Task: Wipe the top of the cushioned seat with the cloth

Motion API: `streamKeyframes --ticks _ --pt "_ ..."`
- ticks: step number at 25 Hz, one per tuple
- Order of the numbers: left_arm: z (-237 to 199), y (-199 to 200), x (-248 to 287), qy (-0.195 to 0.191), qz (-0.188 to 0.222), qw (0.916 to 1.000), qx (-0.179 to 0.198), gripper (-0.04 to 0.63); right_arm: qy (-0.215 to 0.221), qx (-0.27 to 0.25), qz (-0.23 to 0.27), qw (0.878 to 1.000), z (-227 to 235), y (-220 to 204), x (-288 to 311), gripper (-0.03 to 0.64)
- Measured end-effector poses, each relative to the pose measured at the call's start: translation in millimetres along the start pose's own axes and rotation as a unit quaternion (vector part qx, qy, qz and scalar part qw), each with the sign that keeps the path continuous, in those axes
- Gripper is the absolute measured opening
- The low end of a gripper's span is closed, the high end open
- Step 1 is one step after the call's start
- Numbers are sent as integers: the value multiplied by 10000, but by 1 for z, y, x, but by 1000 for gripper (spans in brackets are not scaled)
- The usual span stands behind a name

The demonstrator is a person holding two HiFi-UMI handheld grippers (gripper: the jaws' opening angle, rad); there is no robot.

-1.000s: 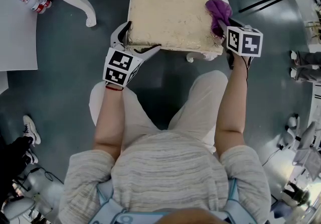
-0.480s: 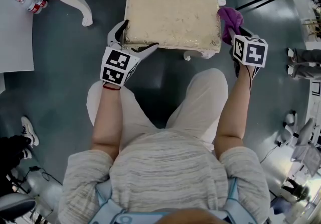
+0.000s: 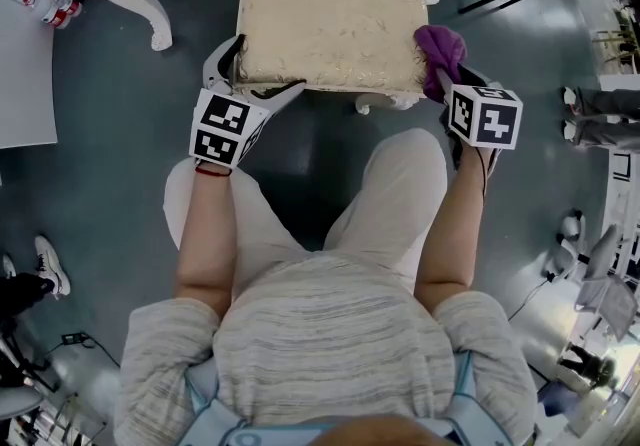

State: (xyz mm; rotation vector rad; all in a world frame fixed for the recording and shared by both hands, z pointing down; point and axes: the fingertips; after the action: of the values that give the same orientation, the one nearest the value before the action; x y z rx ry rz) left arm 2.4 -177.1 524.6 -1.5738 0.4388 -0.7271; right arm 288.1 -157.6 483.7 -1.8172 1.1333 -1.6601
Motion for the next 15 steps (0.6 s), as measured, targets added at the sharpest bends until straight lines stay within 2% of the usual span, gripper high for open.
streamKeyframes --ticks 15 --pt "0 0 0 -12 -8 10000 3 560 293 -44 102 9995 -31 7 4 106"
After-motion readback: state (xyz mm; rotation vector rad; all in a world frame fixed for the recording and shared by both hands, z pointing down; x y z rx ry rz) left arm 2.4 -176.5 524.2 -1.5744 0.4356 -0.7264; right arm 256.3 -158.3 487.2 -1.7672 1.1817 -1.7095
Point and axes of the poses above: the fingertips, and each gripper's own axes: x forward along the fingers, z to its right, y out of its top, and after that the axes turned 10 degrees about z, right-handed
